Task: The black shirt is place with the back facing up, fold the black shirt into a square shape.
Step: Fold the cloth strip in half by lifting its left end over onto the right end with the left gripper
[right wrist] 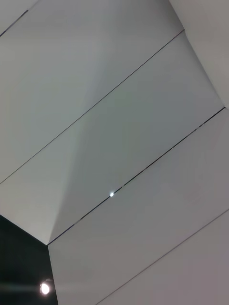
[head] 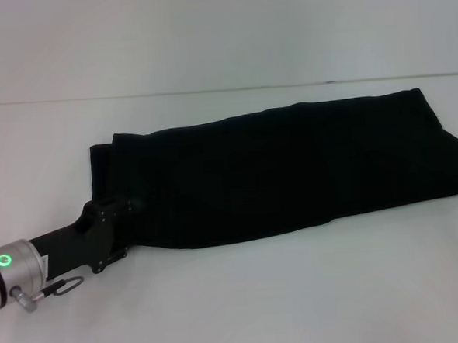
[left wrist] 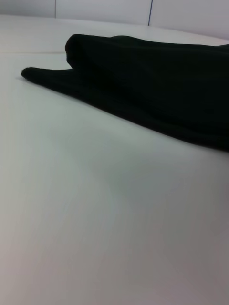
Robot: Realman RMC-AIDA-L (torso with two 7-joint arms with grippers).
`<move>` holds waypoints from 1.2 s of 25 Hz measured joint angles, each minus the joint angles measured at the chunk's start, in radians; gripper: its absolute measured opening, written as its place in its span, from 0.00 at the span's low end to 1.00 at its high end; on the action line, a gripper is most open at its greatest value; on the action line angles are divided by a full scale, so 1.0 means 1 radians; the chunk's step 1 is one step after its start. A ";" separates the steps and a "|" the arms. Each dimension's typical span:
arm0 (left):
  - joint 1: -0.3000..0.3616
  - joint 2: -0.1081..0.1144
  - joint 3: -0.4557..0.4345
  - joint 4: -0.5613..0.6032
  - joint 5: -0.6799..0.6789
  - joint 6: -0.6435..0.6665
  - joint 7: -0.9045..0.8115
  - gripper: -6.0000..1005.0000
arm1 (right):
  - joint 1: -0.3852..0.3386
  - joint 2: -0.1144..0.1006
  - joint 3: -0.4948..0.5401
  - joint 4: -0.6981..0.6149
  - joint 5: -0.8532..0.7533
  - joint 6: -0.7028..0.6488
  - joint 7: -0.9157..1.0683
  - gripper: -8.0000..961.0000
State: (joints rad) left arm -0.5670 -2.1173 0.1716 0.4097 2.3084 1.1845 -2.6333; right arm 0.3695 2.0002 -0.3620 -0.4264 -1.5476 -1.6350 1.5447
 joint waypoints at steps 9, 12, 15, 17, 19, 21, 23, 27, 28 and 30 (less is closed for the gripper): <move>-0.013 -0.006 0.001 0.000 -0.012 -0.009 -0.002 0.56 | 0.000 0.000 0.011 0.000 0.000 -0.003 0.000 0.96; -0.013 -0.006 0.005 0.001 -0.008 -0.012 -0.002 0.55 | 0.002 0.000 0.013 0.000 0.000 -0.005 0.000 0.96; -0.013 -0.006 0.006 0.002 -0.007 -0.013 -0.001 0.54 | 0.003 0.000 0.014 0.000 0.000 -0.005 0.000 0.96; -0.013 -0.004 0.006 0.002 -0.007 -0.013 -0.001 0.50 | 0.003 0.000 0.015 0.001 0.000 -0.005 0.000 0.96; -0.011 -0.004 0.006 0.002 -0.008 -0.013 -0.001 0.43 | 0.003 0.000 0.018 0.001 0.000 -0.005 0.000 0.96; -0.009 -0.004 0.006 0.002 -0.010 -0.013 0.001 0.35 | 0.003 0.000 0.022 0.001 0.000 -0.004 0.000 0.96; -0.008 -0.004 0.006 0.002 -0.010 -0.014 0.006 0.28 | 0.002 0.000 0.023 0.001 -0.001 -0.001 0.000 0.96; -0.014 -0.001 0.003 0.003 -0.013 -0.012 0.045 0.12 | 0.001 0.000 0.023 0.002 -0.002 0.001 0.000 0.96; -0.017 0.002 0.003 0.003 -0.013 -0.011 0.057 0.11 | 0.000 0.000 0.023 0.002 -0.002 0.002 0.000 0.96; -0.026 0.011 0.004 0.006 -0.011 -0.012 0.085 0.09 | 0.000 0.000 0.024 0.002 -0.001 0.004 0.000 0.96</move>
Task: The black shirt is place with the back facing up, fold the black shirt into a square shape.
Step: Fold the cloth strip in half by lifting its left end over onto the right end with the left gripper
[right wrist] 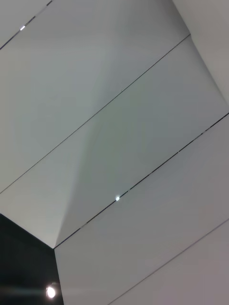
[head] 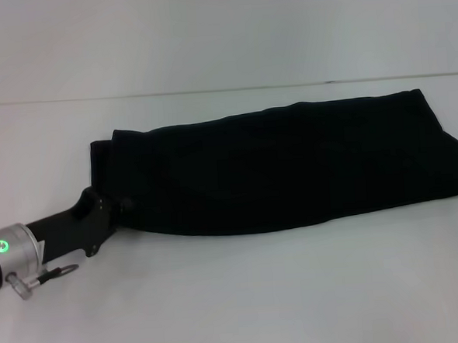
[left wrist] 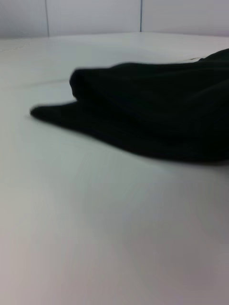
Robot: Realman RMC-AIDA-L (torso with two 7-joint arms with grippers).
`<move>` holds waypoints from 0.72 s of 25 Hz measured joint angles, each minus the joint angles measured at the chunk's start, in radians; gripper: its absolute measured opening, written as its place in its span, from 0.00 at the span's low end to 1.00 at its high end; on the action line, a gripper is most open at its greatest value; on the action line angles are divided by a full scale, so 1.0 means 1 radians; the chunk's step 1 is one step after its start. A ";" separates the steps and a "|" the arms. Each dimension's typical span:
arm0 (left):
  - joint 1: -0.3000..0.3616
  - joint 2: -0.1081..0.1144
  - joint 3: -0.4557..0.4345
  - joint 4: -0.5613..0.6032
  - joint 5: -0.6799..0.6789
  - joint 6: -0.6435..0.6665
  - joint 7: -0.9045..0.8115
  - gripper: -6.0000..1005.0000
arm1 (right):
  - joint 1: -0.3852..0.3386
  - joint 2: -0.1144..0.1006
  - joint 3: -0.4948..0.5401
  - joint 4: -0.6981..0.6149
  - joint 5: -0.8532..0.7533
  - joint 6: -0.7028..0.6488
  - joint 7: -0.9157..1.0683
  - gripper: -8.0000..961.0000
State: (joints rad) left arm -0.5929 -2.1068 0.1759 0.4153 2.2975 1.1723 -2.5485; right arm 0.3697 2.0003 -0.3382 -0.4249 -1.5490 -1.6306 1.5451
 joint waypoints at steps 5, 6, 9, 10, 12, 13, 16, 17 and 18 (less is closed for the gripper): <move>-0.009 0.035 0.000 0.012 0.007 0.002 0.052 0.06 | 0.002 -0.006 -0.006 -0.009 -0.012 0.046 0.018 0.96; -0.007 0.040 0.001 0.023 0.007 0.004 0.059 0.06 | 0.004 -0.008 -0.008 -0.011 -0.017 0.056 0.025 0.96; -0.003 0.052 0.001 0.059 0.008 0.003 0.077 0.06 | 0.012 -0.020 -0.009 -0.013 -0.041 0.075 0.038 0.96; -0.002 0.057 0.001 0.071 0.008 0.000 0.085 0.06 | 0.014 -0.023 -0.009 -0.013 -0.045 0.081 0.041 0.96; -0.001 0.068 0.002 0.096 0.010 -0.012 0.100 0.06 | 0.019 -0.027 -0.009 -0.013 -0.048 0.089 0.046 0.96; 0.000 0.073 0.001 0.109 0.012 -0.020 0.108 0.06 | 0.021 -0.029 -0.009 -0.013 -0.048 0.093 0.049 0.96; 0.001 0.083 -0.003 0.142 0.027 -0.045 0.119 0.06 | 0.027 -0.032 -0.010 -0.014 -0.049 0.107 0.057 0.96; 0.003 0.085 -0.002 0.153 0.031 -0.053 0.119 0.06 | 0.029 -0.032 -0.010 -0.014 -0.049 0.113 0.058 0.96; 0.004 0.088 -0.001 0.163 0.035 -0.061 0.119 0.06 | 0.031 -0.033 -0.010 -0.014 -0.050 0.118 0.060 0.96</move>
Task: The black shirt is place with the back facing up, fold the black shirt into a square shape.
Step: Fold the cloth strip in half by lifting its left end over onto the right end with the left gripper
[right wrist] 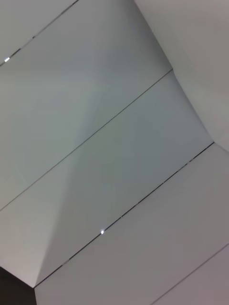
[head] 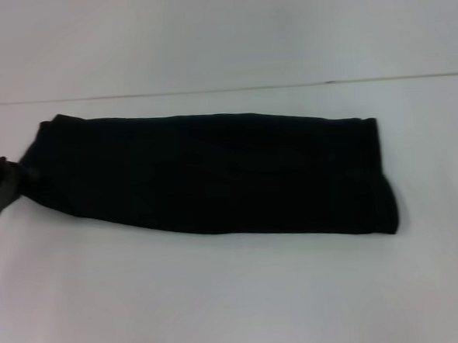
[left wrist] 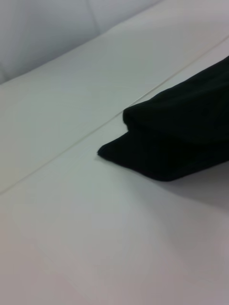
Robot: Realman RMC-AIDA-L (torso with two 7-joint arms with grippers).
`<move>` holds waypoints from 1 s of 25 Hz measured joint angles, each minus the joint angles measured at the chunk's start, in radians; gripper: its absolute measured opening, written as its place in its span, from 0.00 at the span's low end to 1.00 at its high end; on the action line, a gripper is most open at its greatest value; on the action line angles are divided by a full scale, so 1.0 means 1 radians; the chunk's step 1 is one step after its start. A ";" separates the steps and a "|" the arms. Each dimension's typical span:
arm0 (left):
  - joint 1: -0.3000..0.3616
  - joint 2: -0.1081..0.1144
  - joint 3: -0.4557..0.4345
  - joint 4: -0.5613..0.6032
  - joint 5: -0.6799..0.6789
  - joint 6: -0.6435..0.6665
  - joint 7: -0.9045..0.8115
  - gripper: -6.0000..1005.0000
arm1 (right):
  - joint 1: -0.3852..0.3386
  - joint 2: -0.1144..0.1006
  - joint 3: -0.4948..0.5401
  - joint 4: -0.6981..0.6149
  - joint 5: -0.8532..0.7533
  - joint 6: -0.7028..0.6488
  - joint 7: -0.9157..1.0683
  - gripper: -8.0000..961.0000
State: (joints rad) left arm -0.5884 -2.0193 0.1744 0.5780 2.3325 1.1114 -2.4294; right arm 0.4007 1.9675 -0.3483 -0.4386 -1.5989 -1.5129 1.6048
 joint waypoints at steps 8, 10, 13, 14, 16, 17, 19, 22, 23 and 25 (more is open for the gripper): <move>0.023 0.008 -0.005 0.059 0.050 -0.068 -0.026 0.06 | 0.010 -0.004 0.000 0.000 -0.024 0.025 0.003 0.96; 0.026 0.008 -0.003 0.069 0.051 -0.055 -0.026 0.06 | 0.011 -0.004 0.000 0.000 -0.025 0.027 0.003 0.96; 0.029 0.004 0.006 0.096 0.049 0.003 -0.019 0.06 | 0.010 -0.004 0.000 0.000 -0.025 0.028 0.003 0.96; 0.029 0.003 0.008 0.107 0.047 0.027 -0.016 0.06 | 0.009 -0.004 0.000 0.000 -0.025 0.029 0.003 0.96; 0.025 0.002 0.009 0.130 0.045 0.075 -0.014 0.06 | 0.007 -0.003 0.000 0.000 -0.025 0.030 0.001 0.96; 0.019 0.003 0.010 0.142 0.044 0.105 -0.017 0.06 | 0.007 -0.002 0.000 0.000 -0.025 0.030 0.000 0.96; 0.007 0.005 0.010 0.166 0.040 0.161 -0.032 0.06 | 0.007 0.000 0.000 0.000 -0.028 0.031 -0.003 0.96; -0.034 0.008 0.011 0.207 0.026 0.245 -0.052 0.06 | 0.011 0.002 0.000 0.000 -0.038 0.032 -0.006 0.96; -0.051 0.007 0.012 0.226 0.022 0.281 -0.055 0.06 | 0.012 0.002 0.000 0.000 -0.039 0.032 -0.006 0.96; -0.088 0.002 0.033 0.256 0.019 0.338 -0.065 0.06 | 0.013 0.003 0.000 0.000 -0.039 0.032 -0.005 0.96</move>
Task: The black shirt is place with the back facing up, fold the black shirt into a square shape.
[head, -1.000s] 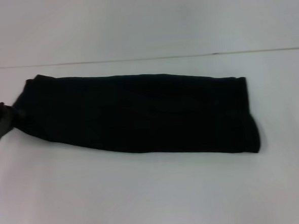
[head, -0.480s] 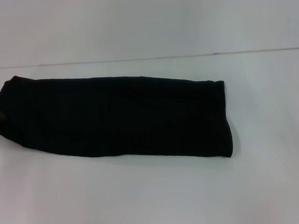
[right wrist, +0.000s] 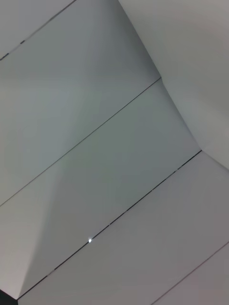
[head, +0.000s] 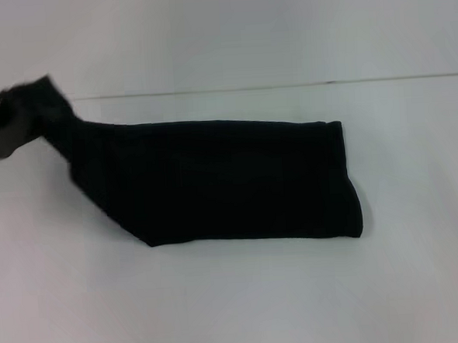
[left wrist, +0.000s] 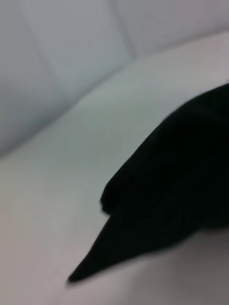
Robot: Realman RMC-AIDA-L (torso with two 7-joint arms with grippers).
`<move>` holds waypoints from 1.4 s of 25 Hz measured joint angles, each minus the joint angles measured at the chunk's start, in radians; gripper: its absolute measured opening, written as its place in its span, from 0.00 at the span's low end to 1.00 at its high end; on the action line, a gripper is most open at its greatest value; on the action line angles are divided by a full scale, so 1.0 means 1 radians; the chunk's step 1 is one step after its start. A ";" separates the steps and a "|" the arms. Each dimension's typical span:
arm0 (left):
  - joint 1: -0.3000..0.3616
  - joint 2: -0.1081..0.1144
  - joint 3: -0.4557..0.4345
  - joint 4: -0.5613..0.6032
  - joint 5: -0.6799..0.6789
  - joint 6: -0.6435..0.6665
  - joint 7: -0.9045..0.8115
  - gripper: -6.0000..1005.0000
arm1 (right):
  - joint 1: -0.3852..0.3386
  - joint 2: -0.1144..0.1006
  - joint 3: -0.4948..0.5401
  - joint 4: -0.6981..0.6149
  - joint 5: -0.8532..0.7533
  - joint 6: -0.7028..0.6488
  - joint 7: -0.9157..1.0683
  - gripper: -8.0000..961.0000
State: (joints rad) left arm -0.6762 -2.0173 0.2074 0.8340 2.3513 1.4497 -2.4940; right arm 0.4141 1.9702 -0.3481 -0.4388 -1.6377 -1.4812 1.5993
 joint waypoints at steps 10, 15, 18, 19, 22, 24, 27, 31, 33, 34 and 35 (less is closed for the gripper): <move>-0.137 -0.106 0.334 0.092 -0.069 0.011 -0.056 0.06 | -0.001 0.002 -0.002 0.004 -0.011 0.003 0.000 0.96; -0.168 -0.153 0.554 0.051 -0.139 -0.097 -0.053 0.06 | 0.001 0.005 -0.002 0.008 -0.011 0.008 -0.001 0.96; -0.181 -0.156 0.827 -0.068 -0.252 -0.284 -0.041 0.06 | 0.003 0.007 -0.002 0.008 -0.015 0.010 -0.001 0.96; -0.188 -0.156 0.923 -0.111 -0.287 -0.351 -0.037 0.06 | 0.004 0.008 -0.002 0.008 -0.020 0.011 -0.001 0.96; -0.217 -0.156 1.140 -0.189 -0.374 -0.488 -0.020 0.08 | 0.007 0.009 -0.002 0.009 -0.033 0.019 -0.001 0.96; -0.224 -0.157 1.231 -0.198 -0.437 -0.504 0.038 0.09 | 0.009 0.009 -0.002 0.010 -0.037 0.021 -0.001 0.96; -0.217 -0.155 1.292 -0.187 -0.525 -0.464 0.170 0.11 | 0.009 0.009 -0.002 0.010 -0.038 0.026 -0.001 0.96; -0.200 -0.133 1.227 -0.159 -0.539 -0.360 0.204 0.22 | 0.010 0.007 -0.003 0.008 -0.054 0.028 0.009 0.96; -0.168 -0.108 1.098 -0.130 -0.541 -0.269 0.202 0.35 | 0.012 0.003 -0.005 0.003 -0.068 0.028 0.024 0.96; -0.146 -0.100 1.017 -0.118 -0.542 -0.218 0.201 0.39 | 0.016 0.000 -0.008 0.001 -0.076 0.028 0.040 0.96; -0.120 -0.090 0.922 -0.108 -0.544 -0.177 0.198 0.43 | 0.018 -0.005 -0.010 -0.001 -0.085 0.030 0.056 0.96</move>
State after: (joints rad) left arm -0.7964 -2.1074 1.1294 0.7261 1.8073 1.2723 -2.2959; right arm 0.4321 1.9651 -0.3584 -0.4395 -1.7224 -1.4517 1.6557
